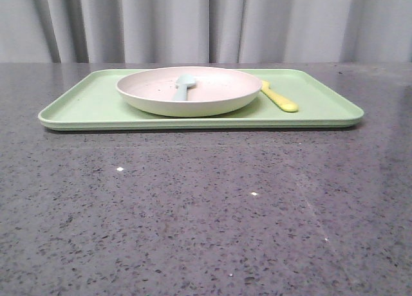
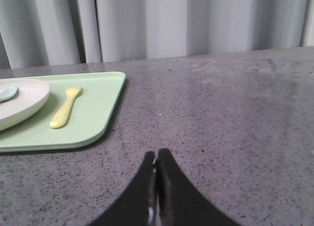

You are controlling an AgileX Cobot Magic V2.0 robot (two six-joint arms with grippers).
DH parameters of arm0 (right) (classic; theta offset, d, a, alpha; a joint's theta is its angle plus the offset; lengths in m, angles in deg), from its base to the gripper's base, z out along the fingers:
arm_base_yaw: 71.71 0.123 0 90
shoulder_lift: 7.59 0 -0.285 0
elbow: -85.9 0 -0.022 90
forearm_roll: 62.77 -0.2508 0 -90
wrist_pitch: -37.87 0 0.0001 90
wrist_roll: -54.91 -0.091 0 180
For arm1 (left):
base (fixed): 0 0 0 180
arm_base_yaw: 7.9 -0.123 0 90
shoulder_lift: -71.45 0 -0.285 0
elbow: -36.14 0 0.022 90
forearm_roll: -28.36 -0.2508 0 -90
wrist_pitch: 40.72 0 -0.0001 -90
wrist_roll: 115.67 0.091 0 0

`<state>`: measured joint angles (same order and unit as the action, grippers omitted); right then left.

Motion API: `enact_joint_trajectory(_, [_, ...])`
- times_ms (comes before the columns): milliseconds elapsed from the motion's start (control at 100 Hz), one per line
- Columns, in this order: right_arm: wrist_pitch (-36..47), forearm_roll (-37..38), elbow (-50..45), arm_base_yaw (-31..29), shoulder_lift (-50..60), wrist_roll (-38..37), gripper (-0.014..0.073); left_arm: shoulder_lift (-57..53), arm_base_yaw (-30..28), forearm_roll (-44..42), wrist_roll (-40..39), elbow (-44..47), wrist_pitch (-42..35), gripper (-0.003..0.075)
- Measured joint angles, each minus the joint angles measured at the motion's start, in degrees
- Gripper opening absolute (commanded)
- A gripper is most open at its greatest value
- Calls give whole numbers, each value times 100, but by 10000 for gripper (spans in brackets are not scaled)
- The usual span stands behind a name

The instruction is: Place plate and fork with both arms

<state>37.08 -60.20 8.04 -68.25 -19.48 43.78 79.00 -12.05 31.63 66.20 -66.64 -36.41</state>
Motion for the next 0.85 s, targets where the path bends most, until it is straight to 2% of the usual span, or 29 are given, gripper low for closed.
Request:
enact_joint_trajectory(160, [-184,3,-86,-84,442,0,-68,0,0,0,0,0,0,-20])
enact_joint_trajectory(850, [-321,3,-86,-93,466,0,-68,0,0,0,0,0,0,-20])
